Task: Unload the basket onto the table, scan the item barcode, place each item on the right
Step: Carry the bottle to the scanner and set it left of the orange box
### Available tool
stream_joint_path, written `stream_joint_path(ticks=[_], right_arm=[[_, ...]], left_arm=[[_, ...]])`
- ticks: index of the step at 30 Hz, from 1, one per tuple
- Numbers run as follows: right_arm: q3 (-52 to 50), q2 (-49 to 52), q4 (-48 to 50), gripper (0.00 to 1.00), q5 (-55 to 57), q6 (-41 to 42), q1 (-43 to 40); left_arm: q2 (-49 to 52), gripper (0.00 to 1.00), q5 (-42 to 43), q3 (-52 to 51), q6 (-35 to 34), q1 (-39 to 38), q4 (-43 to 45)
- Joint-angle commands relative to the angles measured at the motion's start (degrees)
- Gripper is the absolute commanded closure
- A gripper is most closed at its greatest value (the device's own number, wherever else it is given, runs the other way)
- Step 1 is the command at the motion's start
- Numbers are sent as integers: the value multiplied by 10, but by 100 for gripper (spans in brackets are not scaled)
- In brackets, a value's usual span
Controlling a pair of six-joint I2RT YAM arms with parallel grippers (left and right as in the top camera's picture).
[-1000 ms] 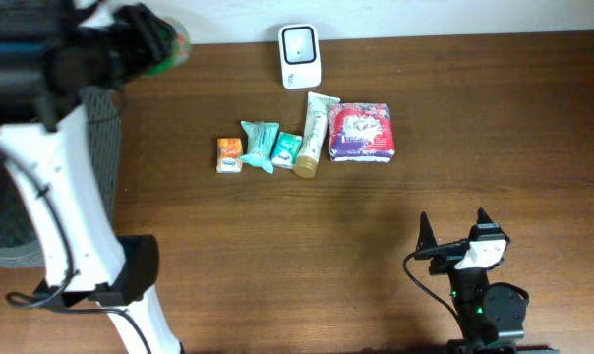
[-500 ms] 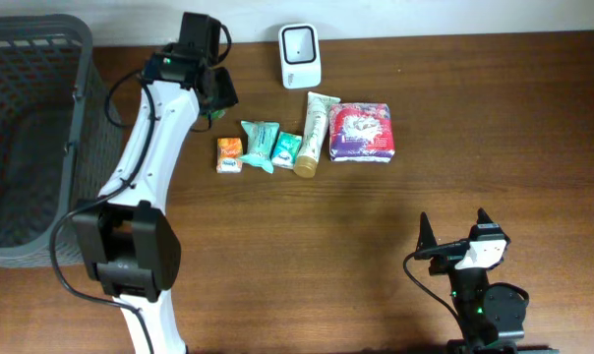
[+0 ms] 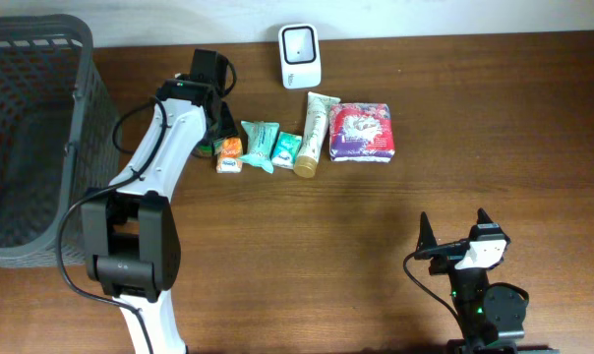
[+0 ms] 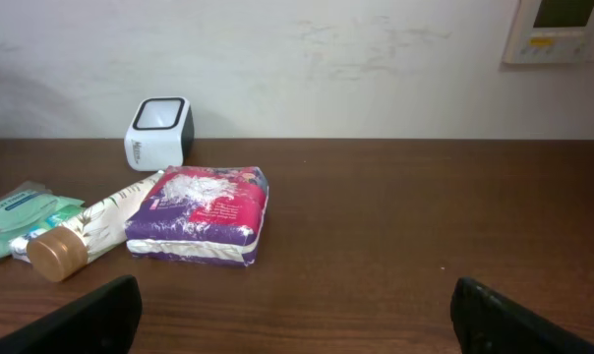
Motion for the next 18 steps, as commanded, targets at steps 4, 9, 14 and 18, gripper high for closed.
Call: stream_joint_path(ticks=[4,9,14,18], right_arm=[[-5,-3,-1,1,3,3,3],[-5,-3,-1,1,3,3,3],[-5,-3,-1,1,3,3,3],[-5,-3,-1,1,3,3,3]], left_arm=[[-15,37,-25,-23,-42,4,4],[-15,35,10,-23,-62,37,1],[-15,34,71,-37,-62,24,-15],[-15,33,77,-49,-62,13,-17]])
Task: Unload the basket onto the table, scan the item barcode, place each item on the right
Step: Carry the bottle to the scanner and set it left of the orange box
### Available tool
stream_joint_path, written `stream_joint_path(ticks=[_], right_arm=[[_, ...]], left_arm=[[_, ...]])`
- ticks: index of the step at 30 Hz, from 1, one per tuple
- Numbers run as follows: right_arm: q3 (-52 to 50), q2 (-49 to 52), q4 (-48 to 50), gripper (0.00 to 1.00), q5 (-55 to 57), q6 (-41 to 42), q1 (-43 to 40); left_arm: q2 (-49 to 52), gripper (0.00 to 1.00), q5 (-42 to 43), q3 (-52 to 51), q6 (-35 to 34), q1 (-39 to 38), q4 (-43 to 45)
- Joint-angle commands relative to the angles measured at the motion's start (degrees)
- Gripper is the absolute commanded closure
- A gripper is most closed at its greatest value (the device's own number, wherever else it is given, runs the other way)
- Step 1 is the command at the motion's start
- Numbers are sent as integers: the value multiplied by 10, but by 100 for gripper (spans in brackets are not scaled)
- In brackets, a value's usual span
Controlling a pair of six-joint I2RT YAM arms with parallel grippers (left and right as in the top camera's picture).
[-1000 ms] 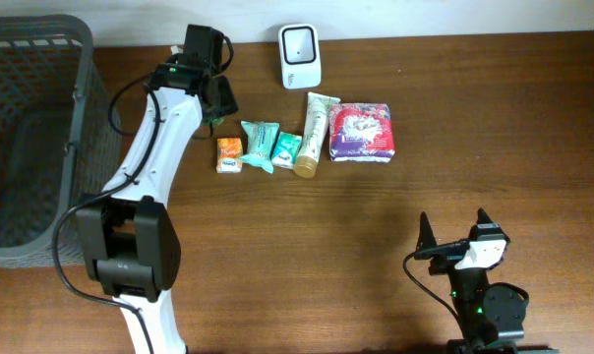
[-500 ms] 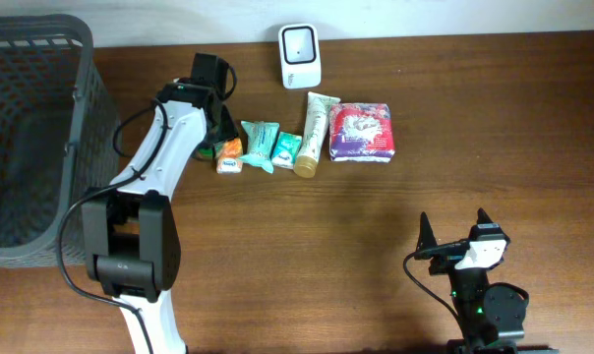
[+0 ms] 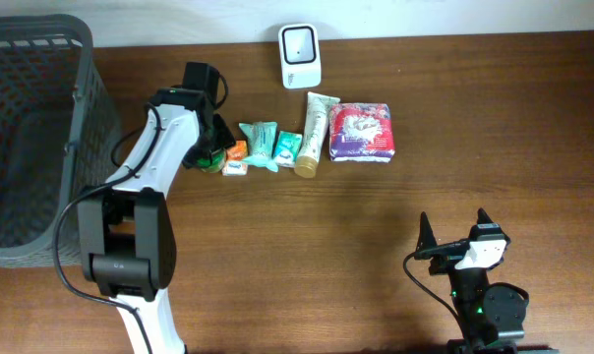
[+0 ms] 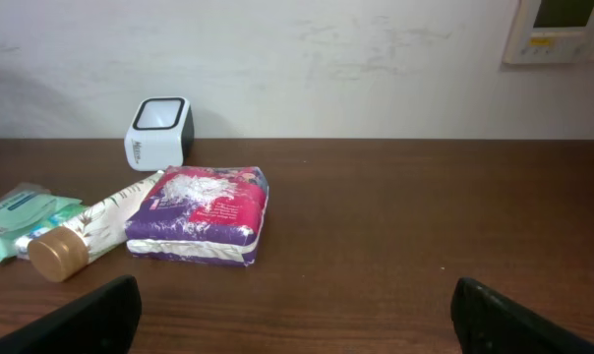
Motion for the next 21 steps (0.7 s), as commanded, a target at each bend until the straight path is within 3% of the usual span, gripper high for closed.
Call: stream_joint_path(ticks=[1,7,13,17,21], right_arm=[[-5,-3,0,2,3,3,3],[-5,-3,0,2,3,3,3],[-5,-3,0,1,3,3,3],[-5,-3,0,1,3,3,3],[-5,-3,0,1,3,3,3]], left_arm=[[-15,33,32,-8,-5,-5,-1],[-15,28,142,-8,-3,-6,22],[-15,28,54,-8,17,6,19],[-15,18,52,7,32,12,15],[-23,1,53,77,32,12,-42]])
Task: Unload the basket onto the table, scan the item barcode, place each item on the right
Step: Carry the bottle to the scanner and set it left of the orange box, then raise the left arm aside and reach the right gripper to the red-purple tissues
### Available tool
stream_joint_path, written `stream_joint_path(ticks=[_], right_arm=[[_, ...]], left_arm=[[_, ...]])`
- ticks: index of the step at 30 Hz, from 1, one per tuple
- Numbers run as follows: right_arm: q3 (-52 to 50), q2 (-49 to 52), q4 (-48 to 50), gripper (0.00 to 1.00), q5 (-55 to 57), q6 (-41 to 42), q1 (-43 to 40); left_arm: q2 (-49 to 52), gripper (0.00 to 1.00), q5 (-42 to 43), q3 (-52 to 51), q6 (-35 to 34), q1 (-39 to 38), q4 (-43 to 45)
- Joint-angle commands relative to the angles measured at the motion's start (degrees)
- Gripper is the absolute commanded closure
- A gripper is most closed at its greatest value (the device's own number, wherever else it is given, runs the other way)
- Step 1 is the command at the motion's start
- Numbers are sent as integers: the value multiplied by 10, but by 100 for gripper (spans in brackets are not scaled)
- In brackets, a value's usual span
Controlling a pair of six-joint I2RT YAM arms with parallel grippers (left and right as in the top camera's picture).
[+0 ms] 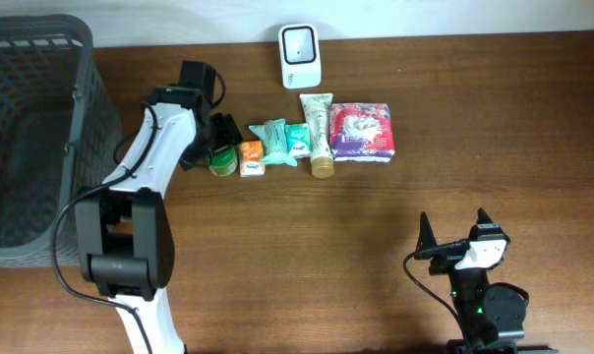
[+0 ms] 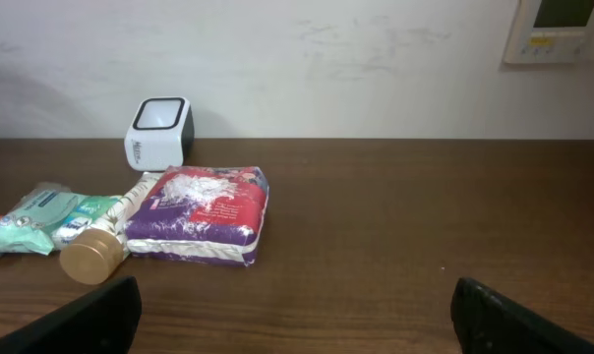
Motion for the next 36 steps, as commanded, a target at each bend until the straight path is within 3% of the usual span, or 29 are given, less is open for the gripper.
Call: stream_joint_path(ticks=[1,8,11,13,18,24,26,28,30,34,36], right_arm=[[-5,-3,-1,1,3,2,3],[-5,-3,-1,1,3,2,3],[-5,-3,-1,1,3,2,3],[-5,-3,-1,1,3,2,3],[-5,-3,-1,1,3,2,3],[-5,-3,9,1,0,3,3],[-5,-3,57,1,-75,61,3],[-5,-3,122,1,-262,271,3],[-5,-3,164,1,-280,359,3],[4,-3,360,2,-238,397,3],[58,13,339,2,-189,362,3]], left_arm=[[-28,1,-5,79,8,3,-39],[-104,1,11,207,12,3,-145],[-152,1,11,210,15,3,-183],[-172,1,10,210,71,3,-211],[-173,1,-89,210,72,4,-244],[-173,1,-95,210,72,3,-244],[-173,1,-95,210,72,3,-244],[-173,1,-95,210,72,3,-244],[-173,1,-95,210,72,3,-244],[-173,1,-95,210,72,3,-244],[-173,1,-94,210,72,3,-244]])
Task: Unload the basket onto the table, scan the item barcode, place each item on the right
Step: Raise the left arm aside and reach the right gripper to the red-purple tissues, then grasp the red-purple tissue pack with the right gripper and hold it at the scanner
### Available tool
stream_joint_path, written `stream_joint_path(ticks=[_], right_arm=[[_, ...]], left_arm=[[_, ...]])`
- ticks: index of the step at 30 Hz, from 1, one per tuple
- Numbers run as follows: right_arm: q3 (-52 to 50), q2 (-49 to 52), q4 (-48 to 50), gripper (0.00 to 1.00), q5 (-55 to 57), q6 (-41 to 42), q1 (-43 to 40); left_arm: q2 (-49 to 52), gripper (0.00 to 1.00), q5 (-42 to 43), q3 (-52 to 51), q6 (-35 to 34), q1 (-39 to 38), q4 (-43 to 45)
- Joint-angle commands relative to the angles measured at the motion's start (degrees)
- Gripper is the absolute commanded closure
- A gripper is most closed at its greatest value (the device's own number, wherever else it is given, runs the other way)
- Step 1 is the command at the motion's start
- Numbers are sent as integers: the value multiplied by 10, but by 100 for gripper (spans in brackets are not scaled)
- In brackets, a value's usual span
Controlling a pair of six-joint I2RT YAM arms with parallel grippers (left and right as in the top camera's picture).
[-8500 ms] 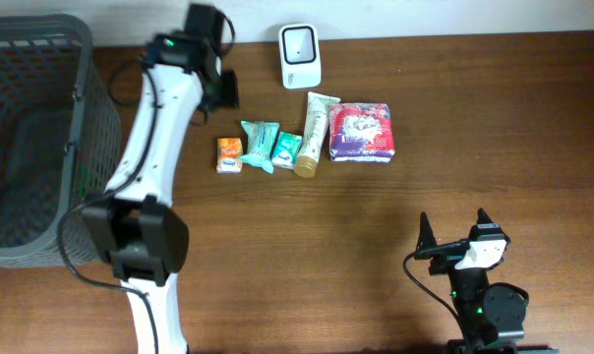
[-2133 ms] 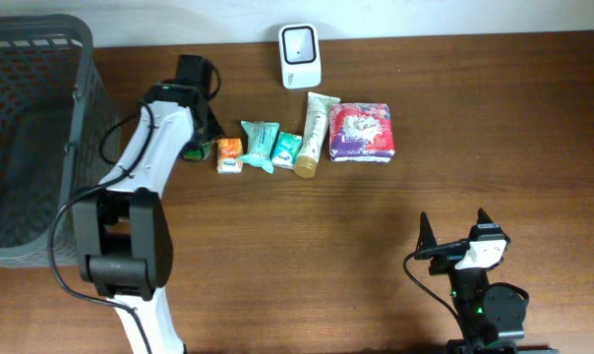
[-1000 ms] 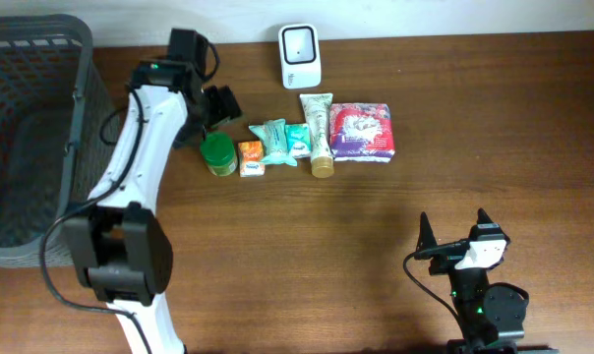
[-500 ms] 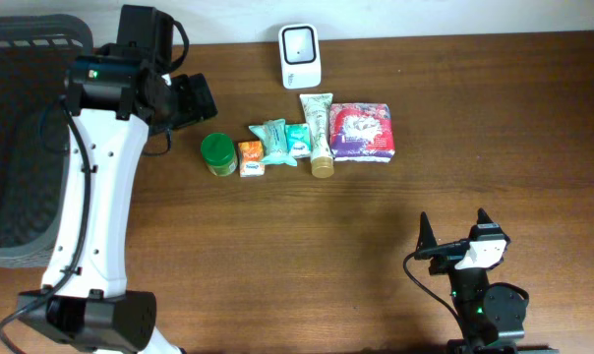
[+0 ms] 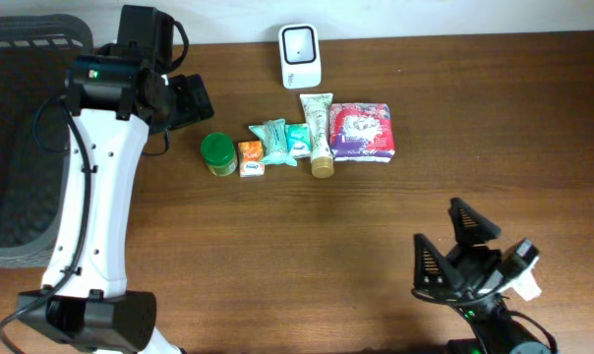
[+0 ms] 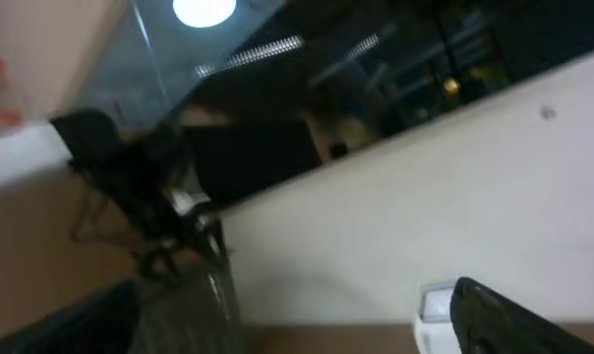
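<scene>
The white barcode scanner [image 5: 300, 55] stands at the back of the table, and its blurred edge [image 6: 437, 305] shows in the right wrist view. In front of it lies a row of items: a green jar [image 5: 217, 153], a small orange packet [image 5: 250, 157], a teal packet [image 5: 271, 141], a smaller teal one [image 5: 297, 140], a gold-capped tube [image 5: 320, 133] and a purple pack [image 5: 362, 131]. My left gripper [image 5: 186, 98] hangs raised behind and left of the jar, holding nothing that I can see. My right gripper [image 5: 452, 251] stands open and empty at the near right, tilted upward.
A dark mesh basket [image 5: 22, 147] fills the left edge of the table, and its blurred rim [image 6: 213, 295] appears in the right wrist view. Bare wooden tabletop [image 5: 376, 226] lies between the row of items and my right gripper.
My left arm has risen from the left end of the row to the back left, leaving the green jar in the open. My right gripper has tilted up and turned left, now seeing wall and basket.
My left gripper was first low at the left end of a loosely spread row. At the following moments the items stood closer together, nearer the purple pack, with the tube straighter. Now that arm is raised clear of the row and my right arm has moved from rest.
</scene>
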Motion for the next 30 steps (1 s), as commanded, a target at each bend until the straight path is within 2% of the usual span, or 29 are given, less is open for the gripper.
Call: stream_joint_path(ticks=[1,5,7,8,11,14,22,26,30], right_arm=[[91,36,-50,2,47,-48,3],[351,265,-362,1,47,-248,3],[482,403,-505,2,47,-298,3],[582,513,-600,2,48,-327,3],[786,735,-744,2,30,-344,3],[886,875,-789,2,-17,-344,3],[893,1120,-775,1,-23,-345,-18],[893,1233,-757,1,-175,-377,-53],[893,1279,-755,23,-237,-377,-77]], left_arm=[[-9,1,-8,5,7,3,-1],[-9,1,-8,5,7,3,-1],[-9,1,-8,5,7,3,-1],[-9,1,-8,5,7,3,-1],[-9,1,-8,5,7,3,-1],[-9,1,-8,5,7,3,-1],[-9,1,-8,5,7,3,-1],[-9,1,-8,5,7,3,-1],[-9,1,-8,5,7,3,-1]])
